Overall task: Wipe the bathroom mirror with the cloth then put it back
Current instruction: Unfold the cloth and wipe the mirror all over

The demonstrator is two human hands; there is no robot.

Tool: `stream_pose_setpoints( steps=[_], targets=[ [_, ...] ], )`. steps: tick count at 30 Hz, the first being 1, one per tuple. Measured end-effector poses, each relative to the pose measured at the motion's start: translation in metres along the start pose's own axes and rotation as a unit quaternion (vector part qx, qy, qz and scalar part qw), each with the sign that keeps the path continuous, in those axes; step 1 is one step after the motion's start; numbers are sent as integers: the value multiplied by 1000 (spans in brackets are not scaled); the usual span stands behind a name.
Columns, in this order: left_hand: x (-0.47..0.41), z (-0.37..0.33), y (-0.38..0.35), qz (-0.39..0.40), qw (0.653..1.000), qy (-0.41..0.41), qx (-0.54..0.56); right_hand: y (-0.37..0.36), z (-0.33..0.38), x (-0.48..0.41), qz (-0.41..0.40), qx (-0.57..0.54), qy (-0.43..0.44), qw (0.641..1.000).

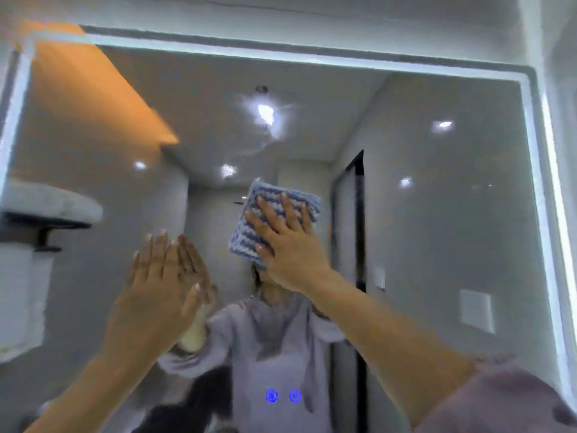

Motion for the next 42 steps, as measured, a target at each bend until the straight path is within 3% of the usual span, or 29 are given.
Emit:
stream_pose_setpoints(
  steps=[3,7,10,12,15,18,25,30,34,36,39,42],
  targets=[
    [5,7,-2,17,1000,1,-1,-9,33,6,32,-5,74,997],
    [10,10,3,-8,1000,-10,11,6,-11,-6,27,11,104,994],
    [10,16,7,-37,999,-20,15,29,-107,-19,-20,-2,-54,998],
    [7,17,9,-57,998,-35,16,40,-159,-20,-44,-28,-176,983],
    [-2,18,7,-67,995,-69,28,39,-168,-31,-76,-44,-276,957],
    [-6,26,0,-62,994,-75,47,35,-140,-52,-72,-60,-300,949],
    [-2,50,-11,-80,995,-37,57,41,-27,-106,-65,-25,-133,989],
    [7,67,-32,-61,996,6,61,6,83,-97,2,15,85,996],
    [7,70,-37,-59,996,10,62,10,71,-100,15,12,147,989],
    [7,70,-36,-57,996,10,69,25,33,-113,-10,19,115,993],
    [10,69,-35,-61,995,0,84,57,-62,-140,-47,3,-49,998],
    [12,69,-35,-73,992,-8,98,68,-124,-147,-45,-6,-191,981]
  ],
)
Point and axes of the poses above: each hand's wrist, its own x-axis away from the middle knuckle, its own y-axis out of the back of the hand, z = x × y, the point moved 8 cm from there along -x, towards the middle knuckle, and after that the axes turned 8 degrees about -y, right-handed, at the moved point
